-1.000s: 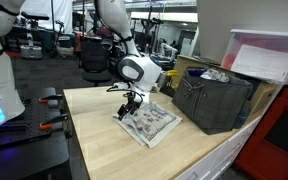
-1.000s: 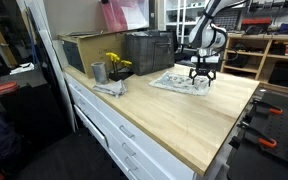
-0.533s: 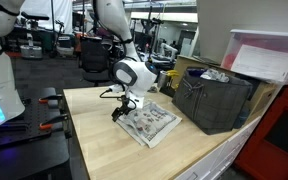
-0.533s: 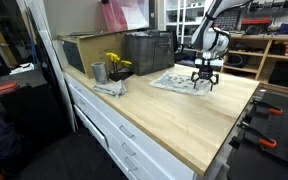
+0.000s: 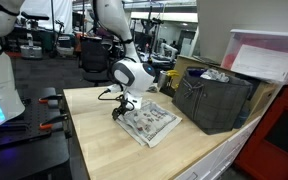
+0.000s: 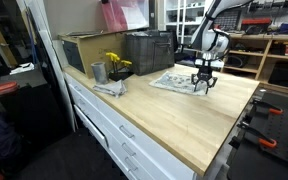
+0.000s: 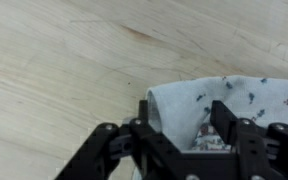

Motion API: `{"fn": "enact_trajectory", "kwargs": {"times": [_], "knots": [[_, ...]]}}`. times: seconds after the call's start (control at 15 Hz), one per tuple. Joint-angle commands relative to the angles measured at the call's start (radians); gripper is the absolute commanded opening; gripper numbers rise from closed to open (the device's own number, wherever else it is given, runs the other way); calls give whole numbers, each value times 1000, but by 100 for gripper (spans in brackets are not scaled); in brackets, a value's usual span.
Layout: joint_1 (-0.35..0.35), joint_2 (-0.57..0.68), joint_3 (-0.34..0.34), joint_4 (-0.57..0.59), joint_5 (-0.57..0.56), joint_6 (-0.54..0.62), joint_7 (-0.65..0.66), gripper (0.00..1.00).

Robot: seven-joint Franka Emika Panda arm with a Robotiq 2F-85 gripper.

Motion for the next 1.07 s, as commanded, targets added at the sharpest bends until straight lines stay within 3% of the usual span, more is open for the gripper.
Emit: {"fn": "enact_trajectory", "kwargs": {"times": [0.0,0.2,0.33,0.73,1.0], "knots": [[-13,-31,12,-22,38,-14,-54,36],[-14,-40,12,-26,47,-10,-81,12],[-13,-50,11,-32,49,-5,-103,1],[11,-120,-8,-96,12,18,-137,1],[49,-170,-37,-179,-69,40,-103,1]]}}
